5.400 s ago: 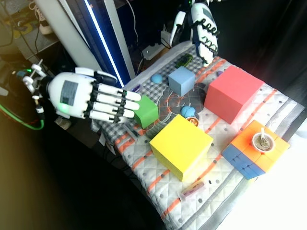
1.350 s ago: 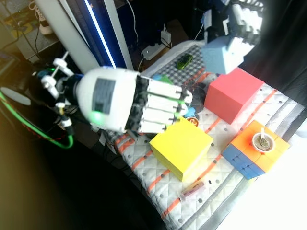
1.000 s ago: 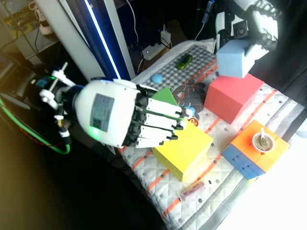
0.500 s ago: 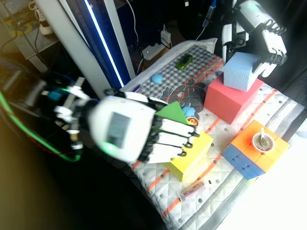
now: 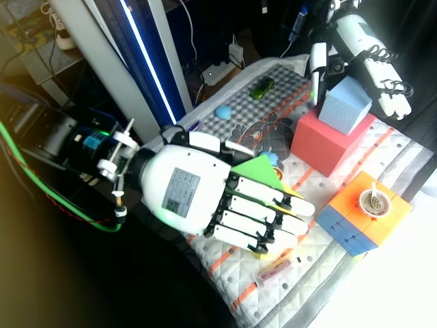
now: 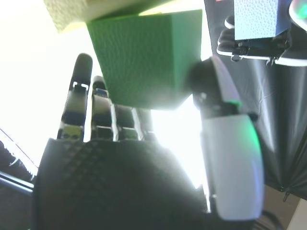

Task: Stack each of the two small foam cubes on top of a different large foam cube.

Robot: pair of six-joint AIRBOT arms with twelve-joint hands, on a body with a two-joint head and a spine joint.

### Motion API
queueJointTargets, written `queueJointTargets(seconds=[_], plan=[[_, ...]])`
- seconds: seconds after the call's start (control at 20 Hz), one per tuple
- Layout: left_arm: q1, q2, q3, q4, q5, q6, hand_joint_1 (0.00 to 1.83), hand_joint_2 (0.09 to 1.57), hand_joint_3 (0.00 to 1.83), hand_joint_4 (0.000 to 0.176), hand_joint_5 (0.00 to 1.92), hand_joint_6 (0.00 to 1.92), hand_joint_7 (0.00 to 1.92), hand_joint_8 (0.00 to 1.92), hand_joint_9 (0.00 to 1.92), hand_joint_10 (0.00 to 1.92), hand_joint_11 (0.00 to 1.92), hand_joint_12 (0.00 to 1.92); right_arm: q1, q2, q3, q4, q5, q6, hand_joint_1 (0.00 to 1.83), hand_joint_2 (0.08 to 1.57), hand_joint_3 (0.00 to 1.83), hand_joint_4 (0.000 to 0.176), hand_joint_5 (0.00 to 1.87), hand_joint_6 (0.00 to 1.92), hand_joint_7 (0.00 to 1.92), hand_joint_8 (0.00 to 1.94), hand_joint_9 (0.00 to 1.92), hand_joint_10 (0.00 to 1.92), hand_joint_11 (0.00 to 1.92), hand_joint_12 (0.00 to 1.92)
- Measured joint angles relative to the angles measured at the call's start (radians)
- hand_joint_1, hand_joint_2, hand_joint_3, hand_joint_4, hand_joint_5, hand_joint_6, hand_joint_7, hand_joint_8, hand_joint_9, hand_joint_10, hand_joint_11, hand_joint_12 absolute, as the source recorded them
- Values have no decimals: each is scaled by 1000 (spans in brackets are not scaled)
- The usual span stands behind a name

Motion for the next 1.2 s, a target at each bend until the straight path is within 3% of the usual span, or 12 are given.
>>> queueJointTargets(seconds=[0.15,0.3,0.35,0.45,0.55,0.65,0.8,0.85,0.95,1.0,1.1,1.2], plan=[[0,22,-27,16,-34,0,476,1070,0,175,0,0,0,0,0,0,0,0,0,5,-50,2,27,-1,463,1117,0,86,0,0,0,0,0,0,0,0],[13,66,-74,41,-97,1,461,1087,3,176,0,0,0,0,0,0,0,0,0,70,-121,-10,103,-1,396,1014,0,125,0,0,0,0,0,0,0,0],[22,89,-96,51,-143,1,514,1085,1,176,0,0,0,0,0,0,0,0,0,107,-143,-10,144,-2,369,1018,0,101,0,0,0,0,0,0,0,0],[34,122,-130,71,-210,0,435,1047,0,176,0,0,0,0,0,0,0,0,0,154,-175,-15,201,-2,412,1047,0,129,0,0,0,0,0,0,0,0],[55,150,-176,106,-289,0,524,1049,0,174,0,0,0,0,0,0,0,0,0,195,-213,-34,247,-2,459,1074,0,114,0,0,0,0,0,0,0,0],[94,186,-221,143,-359,-3,562,1049,0,176,0,0,0,0,0,0,0,0,0,235,-262,-74,285,-2,482,1043,0,161,0,0,0,0,0,0,0,0],[175,240,-248,155,-468,-108,521,1029,0,165,0,0,0,0,0,0,0,0,-64,296,-338,-84,397,-1,473,1044,0,166,0,0,0,0,0,0,0,0],[184,249,-248,154,-491,-135,567,983,61,156,0,0,0,0,0,0,0,868,-74,305,-345,-90,404,-1,461,1038,0,150,0,0,0,0,0,0,46,23],[216,256,-248,188,-551,-241,574,980,24,142,0,0,0,0,0,0,0,1325,-128,323,-359,-110,479,1,456,1037,27,80,0,0,0,0,0,0,1,826],[252,264,-254,217,-582,-291,598,1014,27,120,0,0,141,52,279,142,0,1587,-177,332,-355,-143,528,0,478,1070,16,59,0,0,0,0,0,0,0,846],[311,266,-261,227,-638,-360,618,1032,3,122,0,0,5,1,10,5,0,1371,-247,330,-351,-138,600,-1,463,1111,4,85,0,0,0,0,0,0,0,482],[365,272,-261,217,-697,-431,591,1071,2,154,0,0,0,0,0,0,0,729,-335,323,-351,-134,707,-1,420,1134,2,97,0,0,0,0,0,0,0,291]])
